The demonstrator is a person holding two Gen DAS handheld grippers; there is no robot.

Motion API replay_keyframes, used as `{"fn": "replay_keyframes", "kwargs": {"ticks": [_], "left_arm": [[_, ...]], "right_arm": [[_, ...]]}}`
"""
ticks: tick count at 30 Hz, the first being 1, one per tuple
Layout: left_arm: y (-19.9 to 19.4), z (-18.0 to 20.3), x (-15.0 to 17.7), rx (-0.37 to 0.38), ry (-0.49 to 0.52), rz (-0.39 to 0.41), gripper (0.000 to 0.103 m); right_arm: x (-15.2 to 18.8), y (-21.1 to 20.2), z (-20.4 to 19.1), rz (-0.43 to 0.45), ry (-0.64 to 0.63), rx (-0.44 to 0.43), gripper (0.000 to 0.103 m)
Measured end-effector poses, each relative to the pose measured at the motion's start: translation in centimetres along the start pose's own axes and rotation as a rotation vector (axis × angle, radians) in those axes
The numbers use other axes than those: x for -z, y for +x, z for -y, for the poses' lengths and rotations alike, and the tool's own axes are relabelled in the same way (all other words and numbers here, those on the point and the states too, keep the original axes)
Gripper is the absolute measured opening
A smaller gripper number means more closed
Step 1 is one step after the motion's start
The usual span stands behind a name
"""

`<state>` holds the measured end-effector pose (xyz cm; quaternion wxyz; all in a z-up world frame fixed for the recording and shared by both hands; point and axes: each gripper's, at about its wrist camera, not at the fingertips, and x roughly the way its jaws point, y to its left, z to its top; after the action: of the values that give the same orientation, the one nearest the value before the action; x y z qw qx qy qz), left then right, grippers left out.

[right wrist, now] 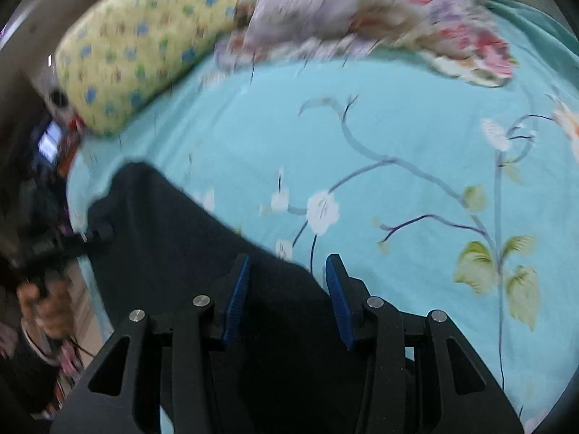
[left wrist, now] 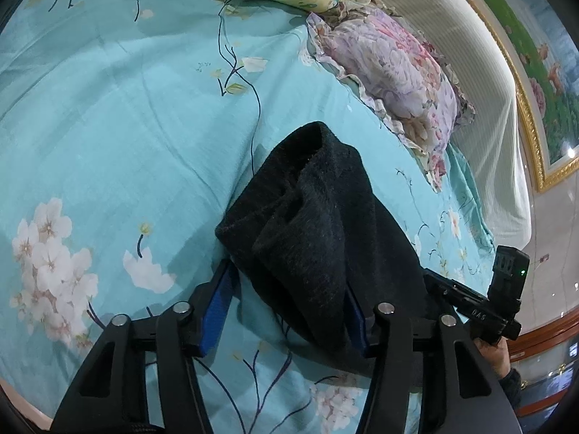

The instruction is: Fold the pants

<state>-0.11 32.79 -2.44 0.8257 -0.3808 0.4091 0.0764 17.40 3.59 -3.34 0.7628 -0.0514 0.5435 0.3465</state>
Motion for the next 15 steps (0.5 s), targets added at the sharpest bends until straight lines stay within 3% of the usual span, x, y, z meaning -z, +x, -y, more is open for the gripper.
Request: {"fn": "replay_keyframes", "kwargs": {"ticks": [2, 4, 7, 9, 15], "left_arm": [[0.1, -0.1, 0.0, -0.002, 0.009, 0.004, 0.044], [0.4, 0.0, -0.1, -0.004, 0.019, 0.007, 0.038], [0.3, 0.4, -0.1, -0.009, 0.049, 0.024, 0.03], [-0.3, 1.1, 0.0, -0.013, 0.073, 0.045, 0.023], [-4.5, 4.7, 0.0, 0.045, 0.185, 0.18, 0.021]], "right_arm": [[0.1, 0.7, -0.4, -0.027, -0.037, 0.015, 0.041], [0.2, 0.6, -0.5, -0.039, -0.051, -0.002, 0.028], [0.3, -0.3, -1.1, -0.036, -0.074, 0.013, 0.021], [0.3, -1.5, -1.8, -0.005, -0.086, 0.027, 0.02], [0.4, -6.4, -3.1, 0.158, -0.11, 0.057, 0.017]]}}
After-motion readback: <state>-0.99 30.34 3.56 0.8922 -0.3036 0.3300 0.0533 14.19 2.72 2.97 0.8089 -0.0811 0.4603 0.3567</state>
